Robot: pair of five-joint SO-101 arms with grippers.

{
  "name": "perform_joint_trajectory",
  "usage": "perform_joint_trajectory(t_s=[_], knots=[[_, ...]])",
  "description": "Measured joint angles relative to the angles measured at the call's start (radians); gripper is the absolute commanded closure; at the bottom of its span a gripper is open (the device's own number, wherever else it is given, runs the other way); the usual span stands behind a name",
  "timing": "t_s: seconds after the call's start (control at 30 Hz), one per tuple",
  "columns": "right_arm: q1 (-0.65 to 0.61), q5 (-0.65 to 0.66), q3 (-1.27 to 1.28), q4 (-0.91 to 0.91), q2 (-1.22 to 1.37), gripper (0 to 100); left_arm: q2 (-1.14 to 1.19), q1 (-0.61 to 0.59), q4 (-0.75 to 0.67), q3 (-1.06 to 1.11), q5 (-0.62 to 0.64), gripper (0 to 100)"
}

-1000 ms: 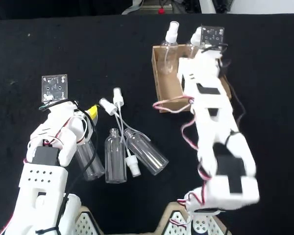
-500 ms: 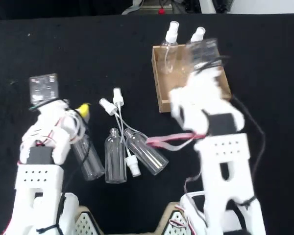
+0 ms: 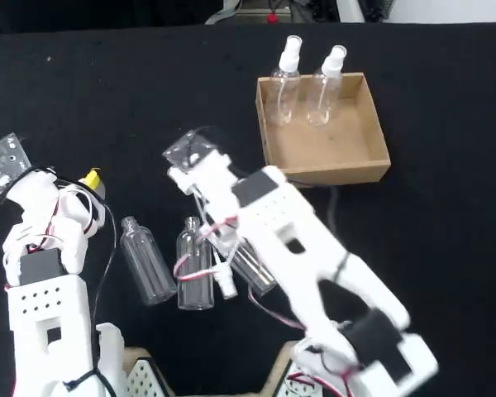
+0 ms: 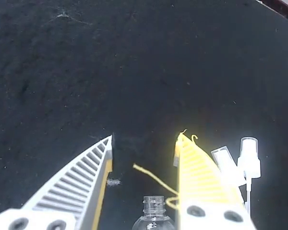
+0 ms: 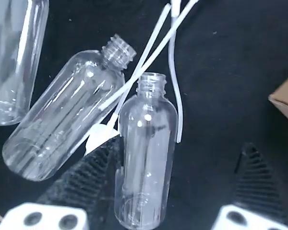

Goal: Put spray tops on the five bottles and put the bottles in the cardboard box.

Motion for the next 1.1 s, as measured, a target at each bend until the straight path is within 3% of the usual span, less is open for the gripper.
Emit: perform_joint_trajectory(t_s=[0.37,0.5,0.63,1.0,1.1], knots=[[-0.005,0.0,-0.117,0.0,0.299,65.4,0.0,0.0,0.0,0.0,0.002,79],[-0.003,0.0,-0.118,0.02,0.35,77.5,0.0,0.0,0.0,0.0,0.002,79],[-0.003,0.0,-0.118,0.038,0.362,86.8,0.0,0.0,0.0,0.0,0.002,79],[0.041,0.017,-0.201,0.086,0.25,86.8,0.0,0.0,0.0,0.0,0.002,79],[0.041,0.032,-0.207,-0.011,0.229,86.8,0.0,0.0,0.0,0.0,0.002,79]])
